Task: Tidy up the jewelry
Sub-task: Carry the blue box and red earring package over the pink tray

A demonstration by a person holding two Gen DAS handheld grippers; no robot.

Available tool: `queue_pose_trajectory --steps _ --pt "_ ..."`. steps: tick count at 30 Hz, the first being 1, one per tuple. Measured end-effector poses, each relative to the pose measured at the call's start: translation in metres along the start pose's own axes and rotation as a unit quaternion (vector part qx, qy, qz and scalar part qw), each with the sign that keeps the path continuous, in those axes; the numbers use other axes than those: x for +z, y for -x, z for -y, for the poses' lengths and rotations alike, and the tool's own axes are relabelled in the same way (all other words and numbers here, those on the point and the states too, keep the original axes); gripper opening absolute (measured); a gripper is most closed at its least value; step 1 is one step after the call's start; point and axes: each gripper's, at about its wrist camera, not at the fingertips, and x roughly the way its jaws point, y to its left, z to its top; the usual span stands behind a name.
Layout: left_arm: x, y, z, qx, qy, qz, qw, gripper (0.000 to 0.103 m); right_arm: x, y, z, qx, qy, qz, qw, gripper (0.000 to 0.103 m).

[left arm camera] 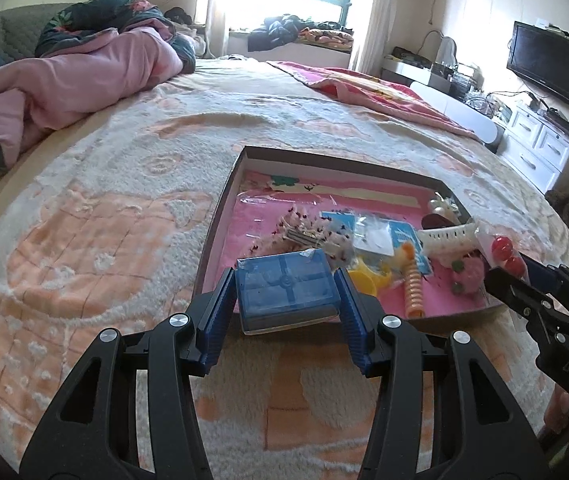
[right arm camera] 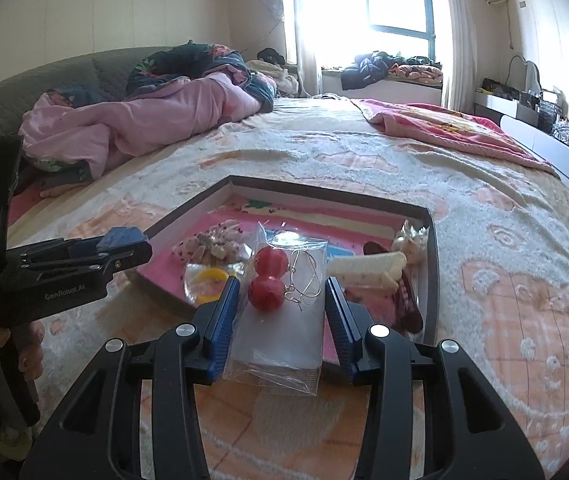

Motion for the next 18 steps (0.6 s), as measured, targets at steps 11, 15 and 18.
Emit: queue_pose_trajectory --steps 11,15,18 --pt "0.017 -0.025 -0.002 0.004 -0.002 -0.01 0.9999 0.041 0.014 -0.027 0.013 -0.007 -0.006 -0.007 1.0 0.041" --pt "0.023 -0.037 -0.003 0.001 0.0 -0.017 0.9999 0.041 0.018 -0.035 0.017 -0.009 -0.007 -0.01 1.0 0.041" --pt "0.025 -0.045 -0.002 0.003 -0.002 -0.022 0.9998 0.041 0.019 -0.042 0.018 -0.01 -0.007 -0.014 1.0 0.041"
